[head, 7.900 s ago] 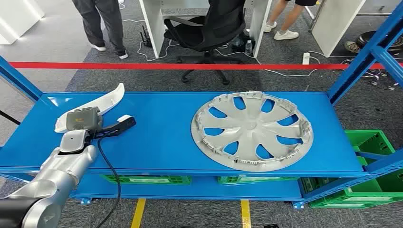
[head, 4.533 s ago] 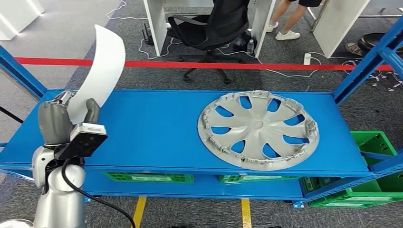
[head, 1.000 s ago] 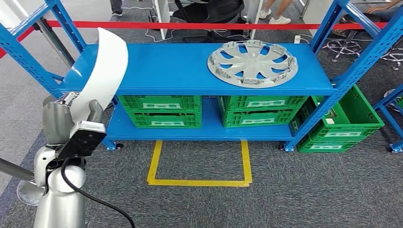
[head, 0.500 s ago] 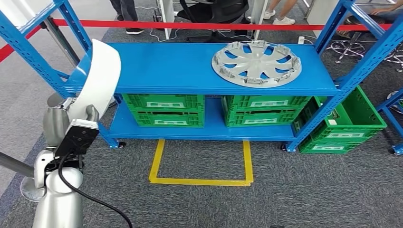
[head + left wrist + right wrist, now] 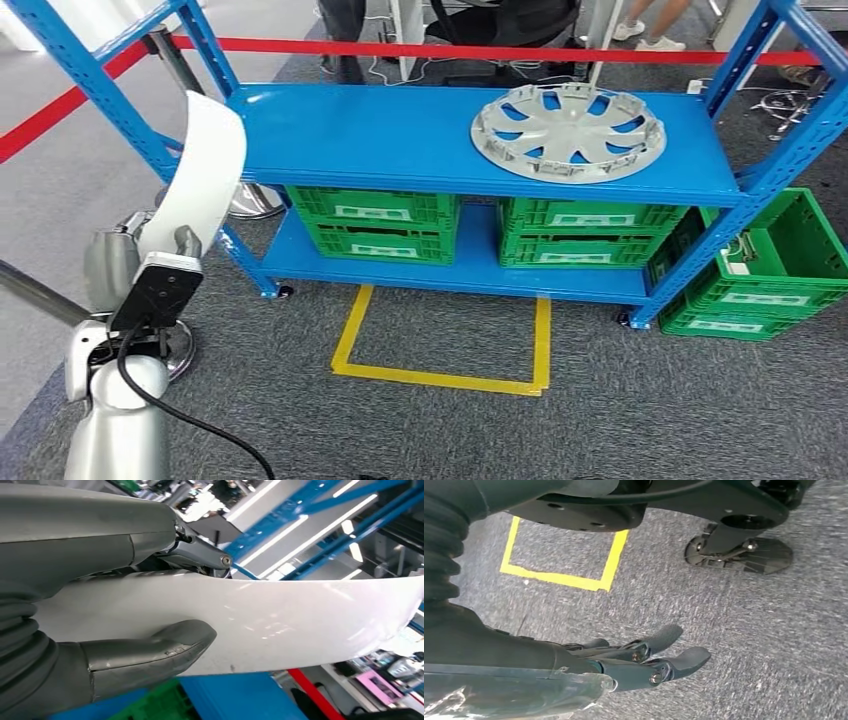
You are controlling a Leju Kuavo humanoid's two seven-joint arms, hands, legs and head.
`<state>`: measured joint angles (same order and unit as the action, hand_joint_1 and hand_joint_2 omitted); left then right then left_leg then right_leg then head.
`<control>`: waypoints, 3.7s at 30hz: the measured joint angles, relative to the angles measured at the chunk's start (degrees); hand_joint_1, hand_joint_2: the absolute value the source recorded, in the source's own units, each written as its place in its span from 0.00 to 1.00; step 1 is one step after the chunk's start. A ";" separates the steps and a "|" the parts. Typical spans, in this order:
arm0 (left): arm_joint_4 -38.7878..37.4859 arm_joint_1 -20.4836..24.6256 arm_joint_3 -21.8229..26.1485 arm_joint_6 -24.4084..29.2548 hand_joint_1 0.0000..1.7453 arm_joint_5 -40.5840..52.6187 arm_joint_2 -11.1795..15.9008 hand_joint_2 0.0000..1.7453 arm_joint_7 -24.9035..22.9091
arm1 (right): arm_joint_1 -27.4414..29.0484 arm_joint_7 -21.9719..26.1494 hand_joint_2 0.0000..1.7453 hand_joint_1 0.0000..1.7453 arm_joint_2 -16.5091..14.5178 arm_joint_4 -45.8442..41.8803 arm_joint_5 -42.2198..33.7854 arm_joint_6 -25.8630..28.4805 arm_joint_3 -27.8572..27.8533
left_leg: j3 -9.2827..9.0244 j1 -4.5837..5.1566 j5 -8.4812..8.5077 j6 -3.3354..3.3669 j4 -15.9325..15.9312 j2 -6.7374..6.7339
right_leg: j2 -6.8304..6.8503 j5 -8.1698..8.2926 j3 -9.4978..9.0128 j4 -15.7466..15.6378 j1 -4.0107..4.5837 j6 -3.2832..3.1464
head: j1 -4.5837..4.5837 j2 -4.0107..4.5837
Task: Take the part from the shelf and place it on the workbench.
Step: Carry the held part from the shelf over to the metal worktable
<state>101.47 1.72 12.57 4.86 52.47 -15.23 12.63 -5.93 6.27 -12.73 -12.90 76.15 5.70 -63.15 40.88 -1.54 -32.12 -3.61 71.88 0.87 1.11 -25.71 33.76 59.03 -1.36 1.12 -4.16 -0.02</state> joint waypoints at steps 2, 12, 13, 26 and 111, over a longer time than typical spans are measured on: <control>-0.04 -0.01 0.08 -0.46 1.00 -0.45 0.01 1.00 -0.01 | 0.00 -0.11 1.00 0.00 0.00 0.00 0.01 -0.07 -0.03 | -0.57 0.03 1.38 0.24 -0.52 -0.20 | 1.38 0.03 0.09 0.01 0.16 -0.02 | 0.01 0.00; -0.05 -0.14 0.62 -1.95 1.00 -2.63 -0.11 1.00 0.34 | -0.18 -0.25 1.00 0.00 -0.01 -0.02 -0.01 -0.22 -0.16 | -7.60 0.78 7.51 2.91 -15.26 -1.77 | 2.39 -2.91 1.47 3.98 0.40 2.58 | 0.47 0.00; -0.05 -0.16 0.72 -2.13 1.00 -2.73 -0.13 1.00 0.37 | -0.14 -0.24 1.00 0.00 -0.01 -0.02 -0.05 -0.23 -0.18 | -7.52 0.82 7.58 3.13 -15.25 -1.18 | 0.71 -4.91 3.01 7.73 0.38 2.64 | 0.60 0.00; 0.02 -0.35 1.51 -3.21 1.00 -3.26 -0.10 1.00 1.27 | -0.09 -0.30 1.00 0.00 -0.07 -0.03 -0.16 -0.23 -0.35 | -5.54 0.85 7.94 1.00 -14.15 4.54 | -3.92 -0.58 -1.08 -0.38 0.42 -0.06 | 0.41 0.00; 0.21 -0.82 2.26 -3.46 1.00 -3.33 -0.11 1.00 2.72 | -0.06 -1.30 1.00 0.00 -0.14 -0.31 0.52 -0.10 -0.52 | -6.40 1.39 8.85 3.37 -15.18 3.12 | -2.51 -2.90 2.24 6.85 0.88 1.57 | 0.10 0.00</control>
<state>101.68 0.90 14.83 1.40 49.14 -15.34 15.35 -6.00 4.97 -12.87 -13.20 76.67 5.60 -63.67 34.48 -0.15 -23.28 -0.24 56.70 3.99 -1.40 -28.61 36.00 65.88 -0.49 2.70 -4.06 -0.02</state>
